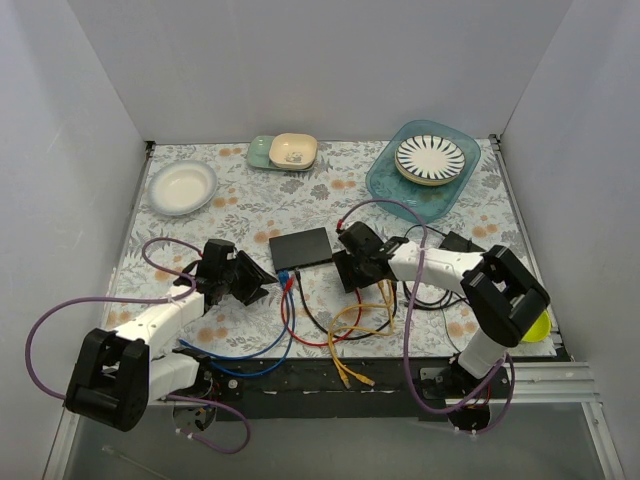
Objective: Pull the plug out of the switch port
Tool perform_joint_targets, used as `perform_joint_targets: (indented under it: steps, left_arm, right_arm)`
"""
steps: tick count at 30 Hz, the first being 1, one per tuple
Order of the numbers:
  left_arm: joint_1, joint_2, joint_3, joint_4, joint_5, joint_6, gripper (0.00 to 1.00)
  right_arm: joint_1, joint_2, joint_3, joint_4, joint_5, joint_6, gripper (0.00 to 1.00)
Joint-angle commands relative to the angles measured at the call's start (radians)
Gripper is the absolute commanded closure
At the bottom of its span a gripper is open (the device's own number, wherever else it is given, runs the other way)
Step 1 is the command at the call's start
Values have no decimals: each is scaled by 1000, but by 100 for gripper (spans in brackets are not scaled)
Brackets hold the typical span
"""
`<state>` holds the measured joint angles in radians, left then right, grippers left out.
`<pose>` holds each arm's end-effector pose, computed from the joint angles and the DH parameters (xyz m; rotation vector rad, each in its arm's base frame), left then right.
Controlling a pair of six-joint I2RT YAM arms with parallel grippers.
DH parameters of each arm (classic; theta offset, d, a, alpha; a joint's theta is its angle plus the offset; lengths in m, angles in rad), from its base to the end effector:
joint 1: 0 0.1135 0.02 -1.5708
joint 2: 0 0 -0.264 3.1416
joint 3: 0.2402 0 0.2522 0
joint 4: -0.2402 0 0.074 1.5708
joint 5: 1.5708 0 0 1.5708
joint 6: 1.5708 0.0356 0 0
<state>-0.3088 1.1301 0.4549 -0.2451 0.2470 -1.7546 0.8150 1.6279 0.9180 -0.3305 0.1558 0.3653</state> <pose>0.1896 -0.0696 0.1596 -1.7909 2.2099 -1.0036 0.2202 0.2256 0.1687 -0.5275 2.5542 0.2250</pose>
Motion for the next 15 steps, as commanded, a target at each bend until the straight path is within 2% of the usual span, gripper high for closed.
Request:
perform_joint_targets:
  steps: [1, 4, 5, 6, 7, 11, 15]
  left_arm:
    - [7, -47, -2, -37, -2, -2, 55]
    - [7, -64, -1, -51, -9, 6, 55]
    - [7, -69, -2, -54, -14, 6, 55]
    - [7, -70, -5, -54, -14, 6, 55]
    - [7, -72, -8, -54, -14, 6, 55]
    - [7, -67, -15, -40, -9, -3, 55]
    - [5, -55, -13, -22, -6, -9, 55]
  right_arm:
    - [7, 112, 27, -7, -5, 3, 38]
    - [7, 104, -22, 5, -15, 9, 60]
    - [7, 95, -34, 10, -22, 8, 84]
    - [7, 81, -45, 8, -25, 11, 95]
    - [7, 73, -53, 5, -27, 11, 99]
    - [58, -31, -59, -18, -48, -12, 99]
    - [177, -259, 31, -41, -75, -61, 99]
